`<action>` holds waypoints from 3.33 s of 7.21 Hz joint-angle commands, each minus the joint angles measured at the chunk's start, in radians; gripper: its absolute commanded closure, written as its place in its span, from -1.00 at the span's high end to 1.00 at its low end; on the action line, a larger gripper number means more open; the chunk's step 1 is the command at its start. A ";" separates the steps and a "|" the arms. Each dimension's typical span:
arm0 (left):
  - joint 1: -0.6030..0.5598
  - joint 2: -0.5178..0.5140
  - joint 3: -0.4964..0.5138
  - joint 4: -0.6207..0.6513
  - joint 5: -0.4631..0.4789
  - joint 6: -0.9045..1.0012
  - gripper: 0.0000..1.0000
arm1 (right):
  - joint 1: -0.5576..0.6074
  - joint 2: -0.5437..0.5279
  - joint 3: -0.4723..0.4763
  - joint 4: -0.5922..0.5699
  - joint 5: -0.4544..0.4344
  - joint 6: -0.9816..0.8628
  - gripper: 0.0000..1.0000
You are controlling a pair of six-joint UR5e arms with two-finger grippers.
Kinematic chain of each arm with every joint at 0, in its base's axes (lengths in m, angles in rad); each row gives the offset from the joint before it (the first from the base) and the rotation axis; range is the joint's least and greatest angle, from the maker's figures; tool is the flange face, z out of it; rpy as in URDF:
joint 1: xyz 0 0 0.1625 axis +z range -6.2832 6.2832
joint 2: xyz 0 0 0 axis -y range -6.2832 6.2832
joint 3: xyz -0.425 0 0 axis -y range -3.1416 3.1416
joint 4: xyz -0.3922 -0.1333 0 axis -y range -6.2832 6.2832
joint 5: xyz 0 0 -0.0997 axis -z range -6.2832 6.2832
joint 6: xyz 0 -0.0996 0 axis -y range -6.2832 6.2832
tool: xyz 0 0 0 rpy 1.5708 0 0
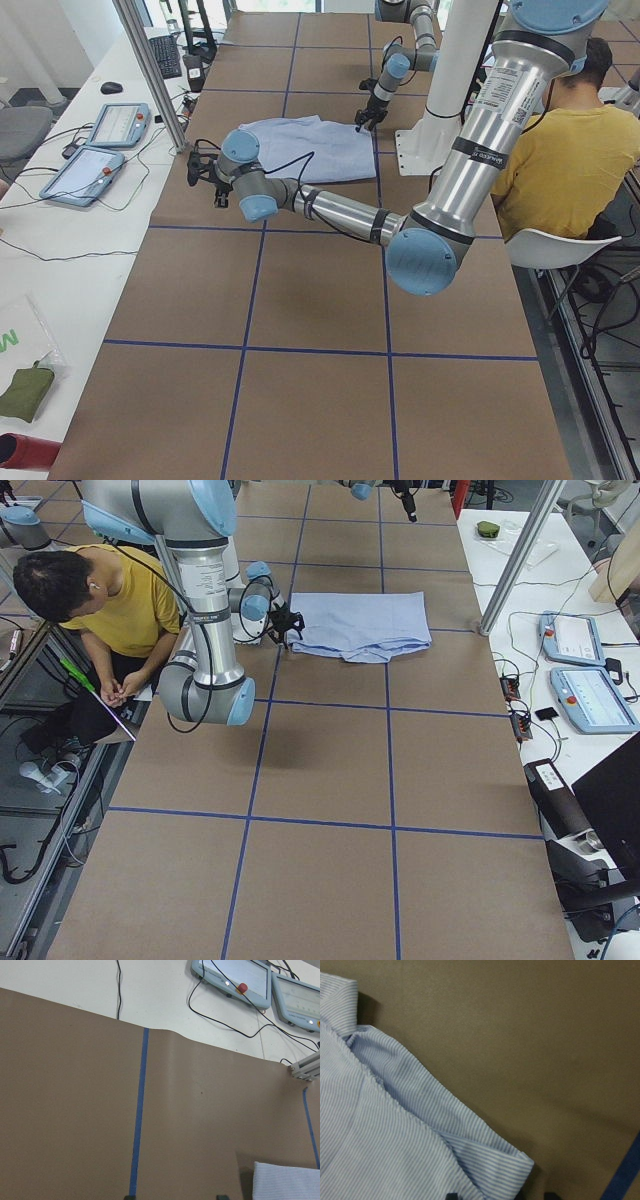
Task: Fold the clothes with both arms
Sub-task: 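Move the right gripper to the shirt corner nearest the robot, then move the left gripper to the other near corner of the shirt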
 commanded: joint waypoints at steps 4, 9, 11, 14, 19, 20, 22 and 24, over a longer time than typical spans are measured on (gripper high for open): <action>0.000 0.005 -0.003 0.000 0.000 0.002 0.24 | 0.007 -0.001 -0.003 0.051 -0.002 0.001 -1.00; 0.045 0.028 -0.151 -0.002 -0.005 -0.269 0.32 | 0.010 -0.008 0.063 0.038 -0.002 0.001 -1.00; 0.189 0.149 -0.327 -0.005 0.034 -0.464 0.43 | 0.003 -0.039 0.092 0.040 0.003 0.001 -1.00; 0.599 0.283 -0.542 -0.005 0.336 -0.813 0.44 | -0.003 -0.044 0.094 0.040 0.001 0.000 -1.00; 0.954 0.251 -0.451 0.000 0.601 -1.052 0.43 | -0.003 -0.045 0.097 0.041 0.004 0.000 -1.00; 0.955 0.226 -0.414 0.000 0.601 -1.052 0.43 | -0.003 -0.044 0.097 0.040 0.004 0.000 -1.00; 0.955 0.212 -0.410 0.000 0.601 -1.052 0.37 | -0.003 -0.042 0.100 0.041 0.004 0.000 -1.00; 0.955 0.225 -0.437 0.000 0.604 -1.052 0.35 | -0.003 -0.045 0.103 0.041 0.004 0.000 -1.00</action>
